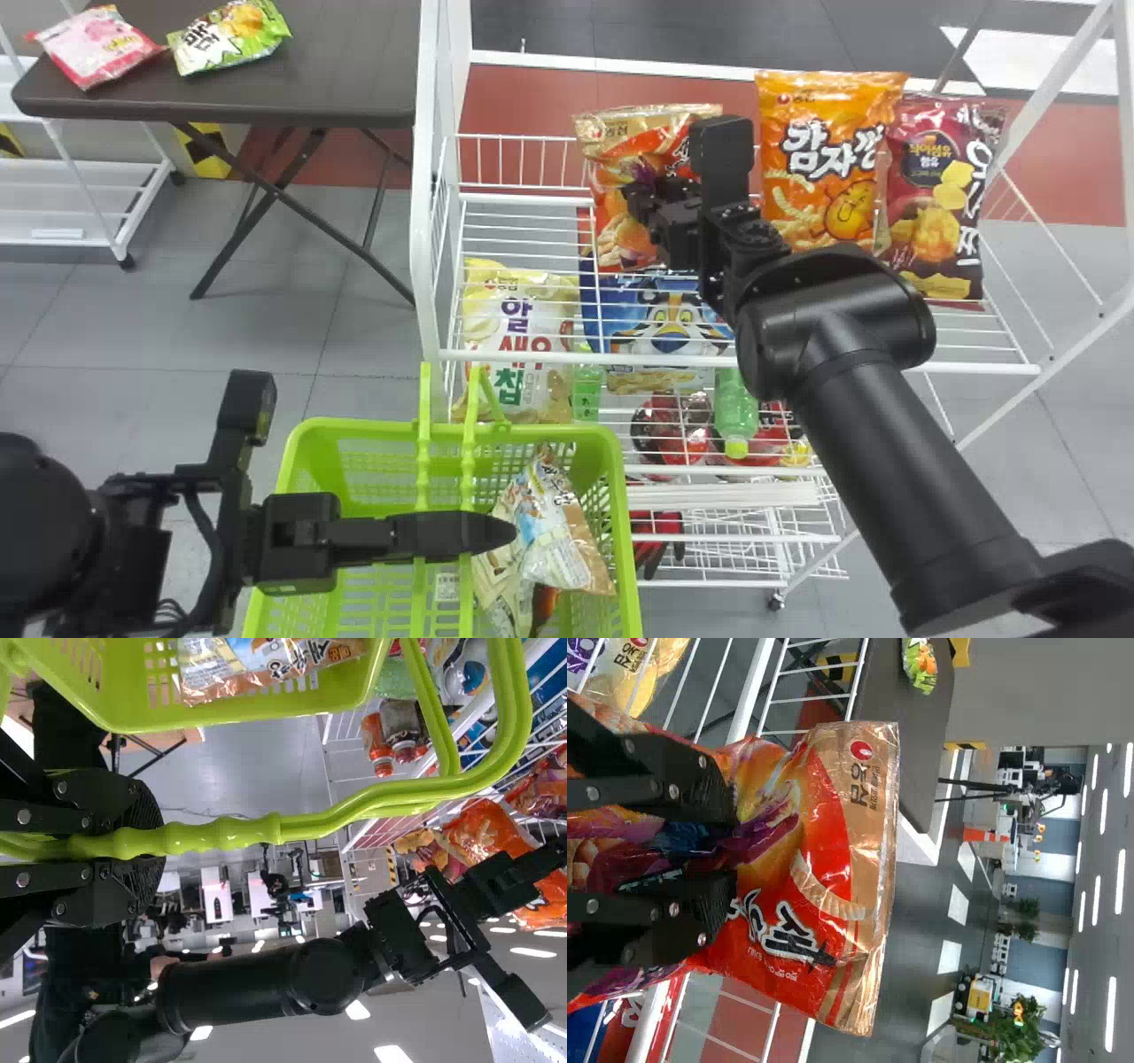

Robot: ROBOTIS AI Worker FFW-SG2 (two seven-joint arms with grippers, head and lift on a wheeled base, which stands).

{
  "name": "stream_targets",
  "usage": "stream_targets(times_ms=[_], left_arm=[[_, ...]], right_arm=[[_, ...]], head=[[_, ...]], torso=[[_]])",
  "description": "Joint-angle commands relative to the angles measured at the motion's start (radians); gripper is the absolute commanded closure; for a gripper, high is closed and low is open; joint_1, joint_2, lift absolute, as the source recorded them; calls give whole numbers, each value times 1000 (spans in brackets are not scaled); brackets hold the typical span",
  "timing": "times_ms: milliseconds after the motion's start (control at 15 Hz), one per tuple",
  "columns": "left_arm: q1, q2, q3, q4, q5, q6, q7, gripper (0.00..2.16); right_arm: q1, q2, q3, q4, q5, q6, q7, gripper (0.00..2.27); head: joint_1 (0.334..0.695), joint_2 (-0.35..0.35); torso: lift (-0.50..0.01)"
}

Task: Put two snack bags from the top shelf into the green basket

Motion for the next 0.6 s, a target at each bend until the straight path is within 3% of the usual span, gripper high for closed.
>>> stream_targets(times_ms=[0,533], left_arm=[[1,1,0,-2,1,1,0,2145],[5,3,4,-2,1,1,2,2145]], right_arm=[[38,-4,-16,-57,6,10,-4,2246],[350,-28,-97,-661,66,283,-24,2246]], head=[[695,-88],[695,-121]], torso=[[-1],[-1]])
